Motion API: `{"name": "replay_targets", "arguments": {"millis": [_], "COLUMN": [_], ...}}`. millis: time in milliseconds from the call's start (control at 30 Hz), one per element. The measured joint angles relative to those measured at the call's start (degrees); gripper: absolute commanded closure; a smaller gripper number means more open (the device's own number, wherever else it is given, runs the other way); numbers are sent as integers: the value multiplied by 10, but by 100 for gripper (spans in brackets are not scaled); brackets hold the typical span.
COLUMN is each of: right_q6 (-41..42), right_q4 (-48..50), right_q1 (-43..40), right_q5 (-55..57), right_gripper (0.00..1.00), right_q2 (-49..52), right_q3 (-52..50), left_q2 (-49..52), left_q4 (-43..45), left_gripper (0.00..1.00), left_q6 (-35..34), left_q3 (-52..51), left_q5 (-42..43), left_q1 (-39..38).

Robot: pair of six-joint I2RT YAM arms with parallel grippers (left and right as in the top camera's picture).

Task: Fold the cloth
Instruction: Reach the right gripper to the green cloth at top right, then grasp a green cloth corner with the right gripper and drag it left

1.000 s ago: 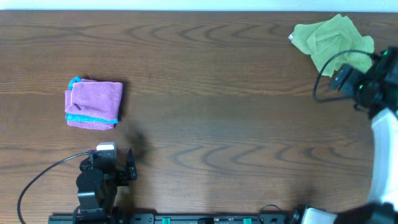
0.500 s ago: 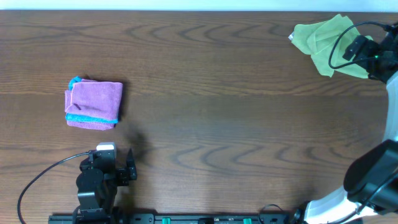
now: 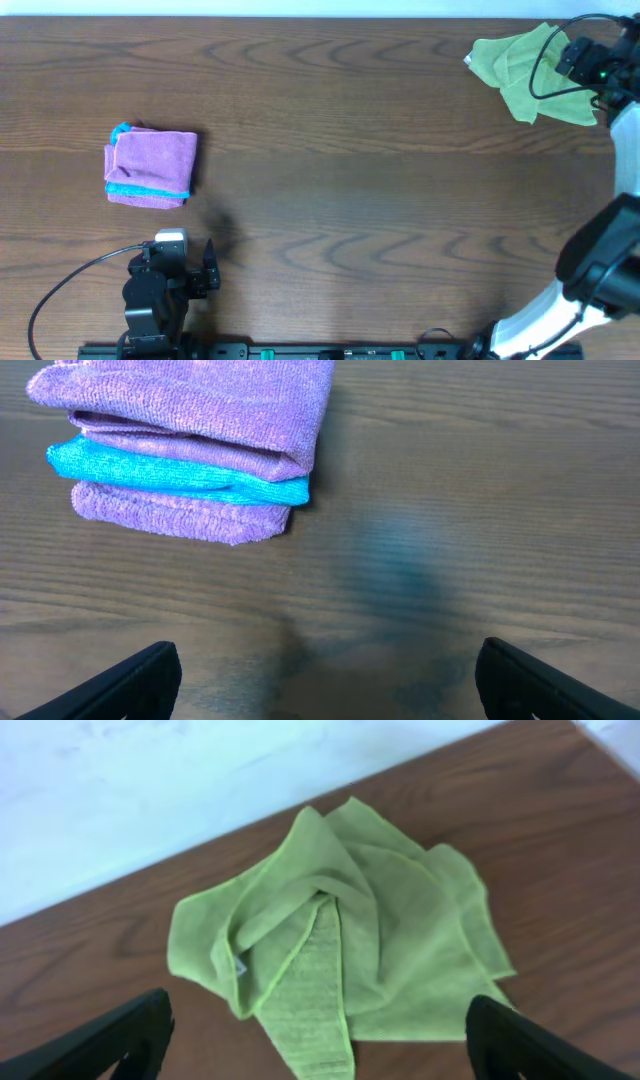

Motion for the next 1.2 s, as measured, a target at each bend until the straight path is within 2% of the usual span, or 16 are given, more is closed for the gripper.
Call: {"name": "replay_targets", "arguments": {"millis": [133, 433, 567, 667, 700, 900, 1000, 1200], "right_q6": [28, 56, 63, 67, 65, 70, 68, 73], "right_q4": [33, 35, 39, 39, 40, 44, 47, 46], "right_q1": [0, 0, 0, 0, 0, 2, 2, 2], "right_q5": [-16, -36, -47, -56, -57, -61, -62, -72], "right_gripper": [8, 10, 20, 38, 41, 41, 55, 96], "right_q2": [68, 152, 166, 178, 180, 184, 184, 184], "right_q3": [0, 2, 3, 6, 6, 7, 7, 7], "left_q2": [0, 0, 0, 0, 0, 0, 0, 0], "left_q4": [0, 0, 0, 0, 0, 0, 0, 0], "left_gripper": [4, 5, 4, 5, 5, 5, 5, 5], "left_q6": [0, 0, 0, 0, 0, 0, 0, 0], "left_q3": [0, 0, 0, 0, 0, 0, 0, 0], "left_q5": [0, 0, 0, 0, 0, 0, 0, 0], "left_q1": [0, 0, 0, 0, 0, 0, 0, 0]}}
